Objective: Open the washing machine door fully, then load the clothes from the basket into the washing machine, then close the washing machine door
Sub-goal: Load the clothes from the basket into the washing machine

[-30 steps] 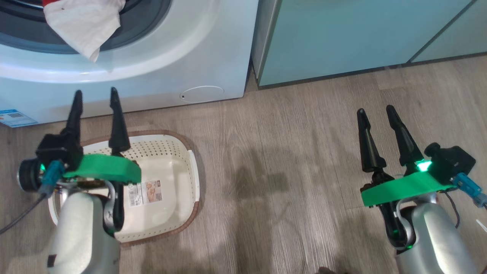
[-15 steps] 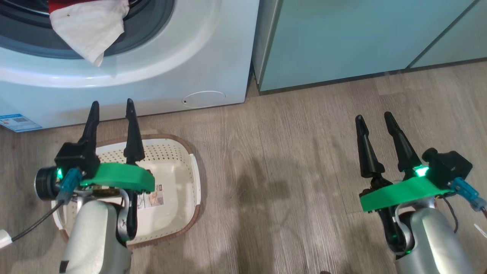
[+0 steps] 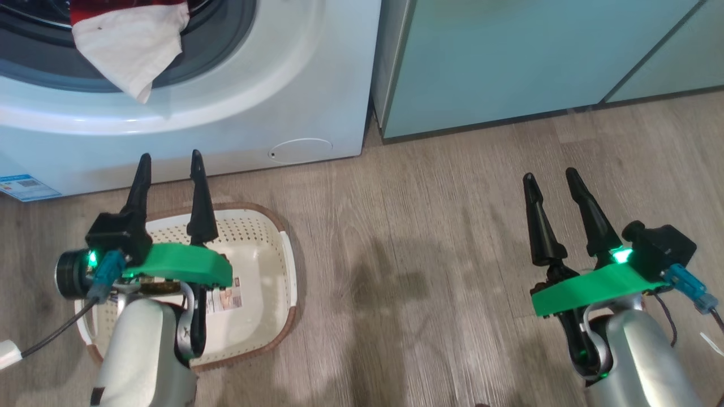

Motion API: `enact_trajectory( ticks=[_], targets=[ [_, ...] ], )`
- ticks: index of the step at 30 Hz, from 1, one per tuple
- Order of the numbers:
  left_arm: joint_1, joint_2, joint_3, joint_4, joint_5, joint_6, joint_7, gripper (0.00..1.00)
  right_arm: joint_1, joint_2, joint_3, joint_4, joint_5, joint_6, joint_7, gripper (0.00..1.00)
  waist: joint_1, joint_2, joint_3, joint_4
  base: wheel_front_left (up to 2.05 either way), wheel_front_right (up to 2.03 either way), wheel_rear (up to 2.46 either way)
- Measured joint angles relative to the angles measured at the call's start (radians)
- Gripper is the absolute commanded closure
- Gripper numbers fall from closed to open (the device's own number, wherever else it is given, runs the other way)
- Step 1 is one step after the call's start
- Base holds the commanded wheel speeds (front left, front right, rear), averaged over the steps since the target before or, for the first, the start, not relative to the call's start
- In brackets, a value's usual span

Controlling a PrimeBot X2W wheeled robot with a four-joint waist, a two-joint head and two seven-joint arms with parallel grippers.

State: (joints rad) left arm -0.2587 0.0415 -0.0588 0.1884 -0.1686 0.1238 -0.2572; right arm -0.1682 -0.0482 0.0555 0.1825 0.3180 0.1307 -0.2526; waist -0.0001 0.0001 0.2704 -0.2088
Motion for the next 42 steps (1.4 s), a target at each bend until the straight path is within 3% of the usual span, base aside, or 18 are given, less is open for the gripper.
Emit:
enact_trajectory(
  ticks=[5,13,19,30,42],
  targets=[
    [-0.002,0.0,0.012,0.016,-0.03,-0.001,0.0,0.0,-0.001,0.0,0.008,-0.003,0.0,0.0,0.0,0.0,0.0,0.0,0.025,-0.003,0.0,0.0,0.0],
    [-0.081,0.008,0.09,0.141,0.011,-0.011,0.0,0.0,-0.015,0.0,0.026,-0.014,0.019,0.0,0.0,0.0,0.0,0.0,0.113,-0.019,0.0,0.0,0.0],
    [-0.24,0.068,0.109,0.255,0.057,-0.025,0.0,0.0,-0.066,0.0,0.038,-0.017,0.037,0.0,0.0,0.0,0.0,0.0,0.192,-0.036,0.0,0.0,0.0],
    [-0.499,0.19,0.12,0.487,0.128,-0.005,0.0,0.0,-0.099,0.0,0.066,-0.018,0.071,0.0,0.0,0.0,0.0001,-0.0001,0.276,-0.076,0.0,0.0,0.0],
    [-0.66,0.227,0.081,0.685,0.16,0.003,0.011,0.0,-0.114,0.0,0.078,-0.018,0.088,0.0,0.0,0.0,0.0001,-0.0001,0.311,-0.109,0.0,0.0,0.0]
  ],
)
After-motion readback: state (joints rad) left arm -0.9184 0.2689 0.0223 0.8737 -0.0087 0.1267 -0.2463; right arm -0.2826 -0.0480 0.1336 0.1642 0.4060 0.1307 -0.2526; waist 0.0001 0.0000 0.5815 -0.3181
